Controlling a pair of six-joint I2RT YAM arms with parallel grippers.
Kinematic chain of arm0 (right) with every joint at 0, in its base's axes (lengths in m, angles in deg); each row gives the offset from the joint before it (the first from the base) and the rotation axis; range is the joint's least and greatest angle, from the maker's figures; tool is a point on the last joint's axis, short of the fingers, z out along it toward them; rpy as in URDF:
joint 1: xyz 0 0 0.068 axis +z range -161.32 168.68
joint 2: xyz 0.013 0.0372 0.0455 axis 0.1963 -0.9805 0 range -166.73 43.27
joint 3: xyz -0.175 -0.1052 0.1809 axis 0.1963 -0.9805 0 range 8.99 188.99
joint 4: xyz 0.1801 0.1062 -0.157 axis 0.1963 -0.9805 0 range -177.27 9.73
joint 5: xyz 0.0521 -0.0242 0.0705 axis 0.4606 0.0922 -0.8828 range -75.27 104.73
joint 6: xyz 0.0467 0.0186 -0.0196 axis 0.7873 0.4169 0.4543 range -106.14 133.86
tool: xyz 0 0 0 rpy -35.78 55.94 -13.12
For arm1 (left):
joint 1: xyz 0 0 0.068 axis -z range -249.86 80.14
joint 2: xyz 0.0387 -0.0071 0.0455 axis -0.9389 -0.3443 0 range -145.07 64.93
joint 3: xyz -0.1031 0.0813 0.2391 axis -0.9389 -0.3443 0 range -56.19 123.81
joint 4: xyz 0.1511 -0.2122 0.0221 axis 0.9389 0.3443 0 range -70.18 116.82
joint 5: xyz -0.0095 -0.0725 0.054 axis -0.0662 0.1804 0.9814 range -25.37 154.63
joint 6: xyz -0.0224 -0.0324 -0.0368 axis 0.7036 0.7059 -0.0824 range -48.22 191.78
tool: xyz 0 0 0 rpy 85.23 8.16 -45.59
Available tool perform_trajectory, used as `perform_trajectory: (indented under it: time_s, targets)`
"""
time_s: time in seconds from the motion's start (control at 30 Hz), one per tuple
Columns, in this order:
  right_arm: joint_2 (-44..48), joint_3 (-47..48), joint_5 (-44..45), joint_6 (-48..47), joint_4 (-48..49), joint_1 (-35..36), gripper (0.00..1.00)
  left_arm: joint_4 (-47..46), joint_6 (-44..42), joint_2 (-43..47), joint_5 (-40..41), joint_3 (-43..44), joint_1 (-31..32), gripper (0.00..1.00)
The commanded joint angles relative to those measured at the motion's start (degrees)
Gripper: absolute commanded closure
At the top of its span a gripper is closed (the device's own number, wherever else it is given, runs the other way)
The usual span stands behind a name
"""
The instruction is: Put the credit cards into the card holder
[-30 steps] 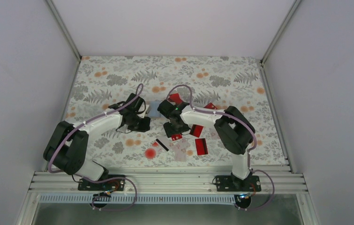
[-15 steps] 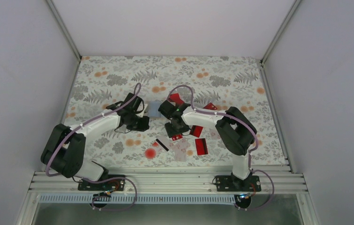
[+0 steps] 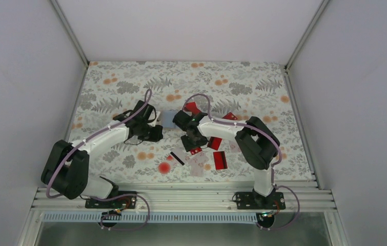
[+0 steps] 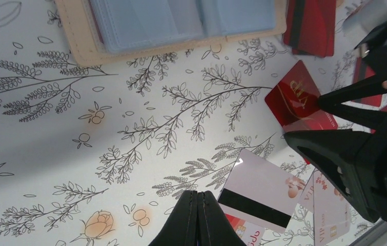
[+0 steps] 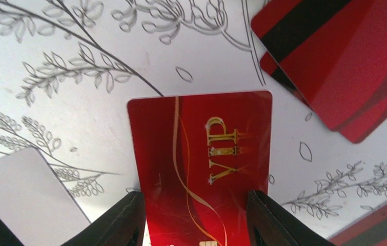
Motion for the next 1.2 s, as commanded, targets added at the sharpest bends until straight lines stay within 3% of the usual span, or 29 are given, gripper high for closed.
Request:
perform_trajectory:
  time_s: [0.0, 0.17, 0.33, 0.5, 0.9, 1.17]
  targets:
    - [0.35, 0.66, 1.37, 0.48, -5.19, 0.49, 0.50, -0.80, 1.05, 2.11, 0.72, 1.93, -0.25, 0.98]
    - [5.72, 0.36, -0.39, 1.09, -5.32, -1.88, 0.45, -0.63, 1.60, 3.19, 1.20, 2.20, -0.23, 0.98]
    - [9.96, -0.09, -1.42, 3.79, -6.93, -7.43, 0.18, -0.67, 1.73, 3.82, 1.35, 2.42, -0.20, 0.97]
    - [12.55, -2.81, -1.79, 8.46, -5.95, -13.78, 0.01, -0.52, 1.20, 3.58, 1.85, 3.34, -0.24, 0.97]
    - [7.93, -0.13, -6.21, 10.37, -3.51, -29.56, 0.01, 0.18, -1.20, 2.84, 3.17, 5.69, -0.31, 0.97]
    - [-1.29, 9.13, -2.35, 18.05, -7.92, -32.39, 0.01, -0.76, -2.58, 1.45, 2.53, 6.15, -0.84, 0.97]
